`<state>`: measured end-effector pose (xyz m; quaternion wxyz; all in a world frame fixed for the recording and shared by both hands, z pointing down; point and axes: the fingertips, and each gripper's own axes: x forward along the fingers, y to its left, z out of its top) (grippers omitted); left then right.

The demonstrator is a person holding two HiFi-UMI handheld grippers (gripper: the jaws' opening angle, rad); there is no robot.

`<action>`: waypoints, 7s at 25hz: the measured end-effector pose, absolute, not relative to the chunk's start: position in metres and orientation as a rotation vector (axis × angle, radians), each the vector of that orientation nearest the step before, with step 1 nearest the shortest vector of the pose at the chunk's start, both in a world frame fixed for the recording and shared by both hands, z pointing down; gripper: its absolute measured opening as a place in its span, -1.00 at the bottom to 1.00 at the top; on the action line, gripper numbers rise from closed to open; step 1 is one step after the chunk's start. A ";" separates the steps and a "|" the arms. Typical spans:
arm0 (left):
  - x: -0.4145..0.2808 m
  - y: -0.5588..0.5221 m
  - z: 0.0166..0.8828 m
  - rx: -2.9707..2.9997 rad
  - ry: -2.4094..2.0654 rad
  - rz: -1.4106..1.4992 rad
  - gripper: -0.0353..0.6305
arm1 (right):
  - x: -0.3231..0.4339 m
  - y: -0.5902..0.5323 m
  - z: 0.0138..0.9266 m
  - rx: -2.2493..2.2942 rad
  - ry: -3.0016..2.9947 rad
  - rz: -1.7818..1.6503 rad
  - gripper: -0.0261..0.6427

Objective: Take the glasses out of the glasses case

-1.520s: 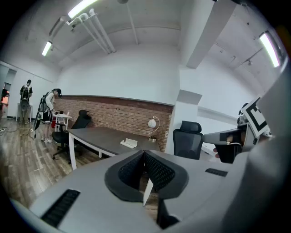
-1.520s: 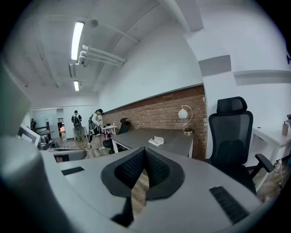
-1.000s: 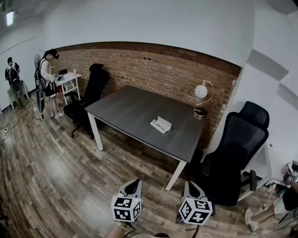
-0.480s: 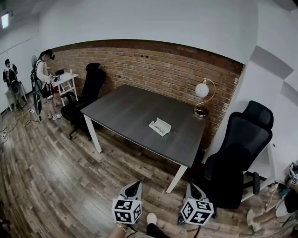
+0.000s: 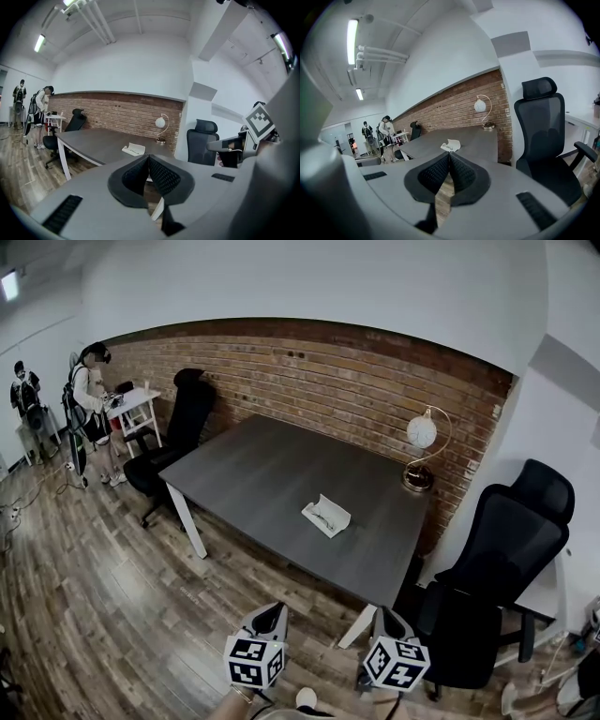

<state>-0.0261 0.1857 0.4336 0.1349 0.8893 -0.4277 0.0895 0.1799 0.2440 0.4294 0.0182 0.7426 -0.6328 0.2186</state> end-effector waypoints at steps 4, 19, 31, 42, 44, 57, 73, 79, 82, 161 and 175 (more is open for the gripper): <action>-0.020 0.151 0.433 2.554 -1.275 0.250 -0.84 | 0.189 0.206 0.424 2.281 -2.003 0.666 -0.83; 0.004 0.076 0.443 2.491 -1.354 0.263 -0.84 | 0.216 0.117 0.440 2.178 -2.066 0.729 -0.83; 0.017 0.016 0.457 2.491 -1.322 0.238 -0.83 | 0.244 0.084 0.457 2.247 -1.977 0.762 -0.83; 0.018 -0.083 0.453 2.540 -1.222 0.271 -0.83 | 0.237 0.005 0.457 2.315 -1.897 0.780 -0.83; 0.015 -0.105 0.450 2.550 -1.205 0.279 -0.83 | 0.232 -0.011 0.457 2.322 -1.883 0.785 -0.83; -0.007 -0.219 0.448 2.570 -1.112 0.247 -0.83 | 0.203 -0.108 0.443 2.376 -1.779 0.739 -0.83; 0.027 -0.260 0.479 2.595 -0.972 0.381 -0.83 | 0.223 -0.148 0.459 2.410 -1.710 0.800 -0.83; 0.034 -0.262 0.495 2.559 -0.979 0.416 -0.83 | 0.214 -0.153 0.470 2.328 -1.753 0.818 -0.83; 0.033 -0.262 0.504 2.540 -0.996 0.437 -0.84 | 0.213 -0.152 0.476 2.289 -1.765 0.830 -0.83; -0.014 -0.231 0.600 2.350 -1.108 0.599 -0.83 | 0.158 -0.160 0.633 0.738 -1.865 0.925 -0.70; -0.014 -0.230 0.599 2.342 -1.114 0.594 -0.83 | 0.157 -0.158 0.635 0.732 -1.823 0.977 -0.77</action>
